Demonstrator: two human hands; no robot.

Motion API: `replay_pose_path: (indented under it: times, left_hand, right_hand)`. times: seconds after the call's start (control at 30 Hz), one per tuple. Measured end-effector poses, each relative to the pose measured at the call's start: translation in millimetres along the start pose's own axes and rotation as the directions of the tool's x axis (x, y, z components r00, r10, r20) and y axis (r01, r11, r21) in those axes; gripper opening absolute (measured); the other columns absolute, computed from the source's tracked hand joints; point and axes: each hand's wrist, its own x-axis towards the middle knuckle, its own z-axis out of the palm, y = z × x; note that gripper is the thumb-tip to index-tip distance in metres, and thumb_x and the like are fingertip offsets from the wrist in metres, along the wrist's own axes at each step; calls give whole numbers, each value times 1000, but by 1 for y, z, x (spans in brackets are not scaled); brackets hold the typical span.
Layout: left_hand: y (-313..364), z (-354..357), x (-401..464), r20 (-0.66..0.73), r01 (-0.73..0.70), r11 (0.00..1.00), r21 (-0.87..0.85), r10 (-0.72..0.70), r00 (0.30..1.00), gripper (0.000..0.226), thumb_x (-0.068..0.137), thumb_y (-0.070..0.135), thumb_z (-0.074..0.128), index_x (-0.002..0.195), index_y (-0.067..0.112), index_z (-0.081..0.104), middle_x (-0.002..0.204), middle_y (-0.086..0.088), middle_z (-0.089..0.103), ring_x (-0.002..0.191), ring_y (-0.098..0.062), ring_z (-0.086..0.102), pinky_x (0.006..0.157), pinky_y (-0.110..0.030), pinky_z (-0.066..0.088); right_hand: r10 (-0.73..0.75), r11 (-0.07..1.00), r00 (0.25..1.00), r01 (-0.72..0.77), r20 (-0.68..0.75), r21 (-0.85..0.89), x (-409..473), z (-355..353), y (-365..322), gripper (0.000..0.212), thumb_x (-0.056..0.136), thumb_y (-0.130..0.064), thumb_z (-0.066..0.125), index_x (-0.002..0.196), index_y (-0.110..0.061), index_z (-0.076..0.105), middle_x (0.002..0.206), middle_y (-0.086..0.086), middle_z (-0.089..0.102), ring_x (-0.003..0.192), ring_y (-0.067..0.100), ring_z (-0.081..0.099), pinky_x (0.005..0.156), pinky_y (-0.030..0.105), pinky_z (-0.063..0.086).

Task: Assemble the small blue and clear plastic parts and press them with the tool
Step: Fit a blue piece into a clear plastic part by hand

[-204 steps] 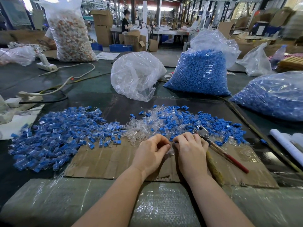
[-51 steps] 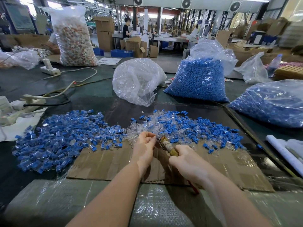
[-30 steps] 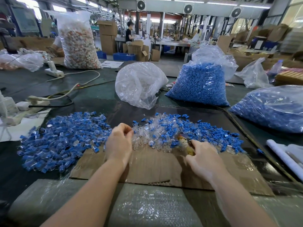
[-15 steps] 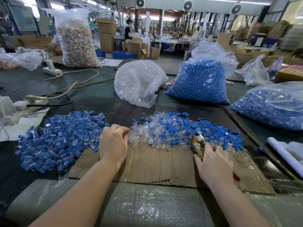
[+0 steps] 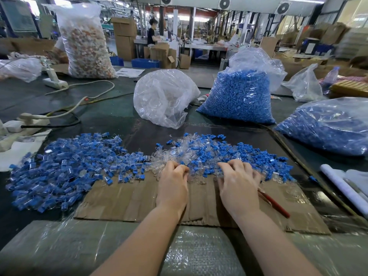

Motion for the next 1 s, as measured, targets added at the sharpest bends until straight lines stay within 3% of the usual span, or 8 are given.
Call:
replay_pose_path:
  times: [0.1, 0.23, 0.37, 0.53, 0.67, 0.77, 1.0]
  left_hand:
    - [-2, -2, -1, -28, 26, 998, -65, -28, 999, 18, 92, 15, 55, 106, 11, 65, 97, 9, 45, 90, -6, 46, 75, -12, 33]
    - [-4, -2, 0, -30, 26, 996, -85, -29, 999, 16, 92, 15, 56, 104, 13, 66, 94, 11, 45, 90, -6, 47, 70, -8, 34]
    - [-3, -3, -2, -24, 11, 997, -74, -13, 1000, 17, 92, 15, 55, 107, 14, 64, 96, 11, 47, 92, -8, 51, 79, -15, 39]
    - [-2, -6, -3, -22, -8, 996, -93, 6, 1000, 29, 91, 15, 58, 120, 15, 58, 96, 12, 44, 75, 1, 46, 72, -11, 37]
    - [-2, -7, -3, -18, -23, 994, -102, 22, 1000, 17, 89, 13, 60, 105, 15, 64, 92, 12, 44, 71, 4, 46, 69, -1, 37]
    - [-2, -9, -4, -20, -42, 992, -118, 40, 999, 9, 88, 9, 60, 95, 14, 63, 88, 12, 44, 73, -1, 48, 70, -2, 35]
    - [-1, -10, -6, -1, -106, 989, -98, 107, 994, 15, 89, 6, 58, 101, 14, 62, 92, 6, 51, 75, 2, 46, 72, 0, 34]
  right_hand:
    - [-40, 998, 999, 38, 36, 46, 8, 8, -7, 26, 96, -21, 47, 118, -29, 58, 114, -4, 52, 109, 19, 41, 93, 38, 25]
    - [-12, 999, 999, 10, 35, 46, 15, 17, -14, 21, 96, -34, 45, 108, -30, 61, 108, -6, 53, 105, 18, 41, 90, 38, 25]
    - [19, 1000, 999, -19, 32, 11, 20, 21, -17, 22, 94, -44, 45, 101, -31, 61, 104, -7, 55, 102, 17, 43, 86, 38, 23]
    - [8, 999, 999, -10, 51, 49, 23, 23, -17, 16, 93, -40, 50, 100, -30, 61, 105, -8, 55, 104, 17, 43, 90, 38, 23]
    - [3, 991, 1000, -6, 19, 135, 20, 19, -16, 7, 90, -34, 56, 93, -29, 58, 100, -10, 56, 101, 16, 44, 90, 37, 23]
    - [2, 984, 999, 7, -49, 180, 12, 16, -16, 4, 86, -28, 60, 85, -24, 58, 84, -11, 56, 93, 17, 49, 83, 34, 20]
    - [26, 958, 987, 21, -159, 286, -9, 17, -13, 18, 75, -16, 72, 72, -20, 55, 65, -5, 57, 73, 23, 55, 73, 32, 20]
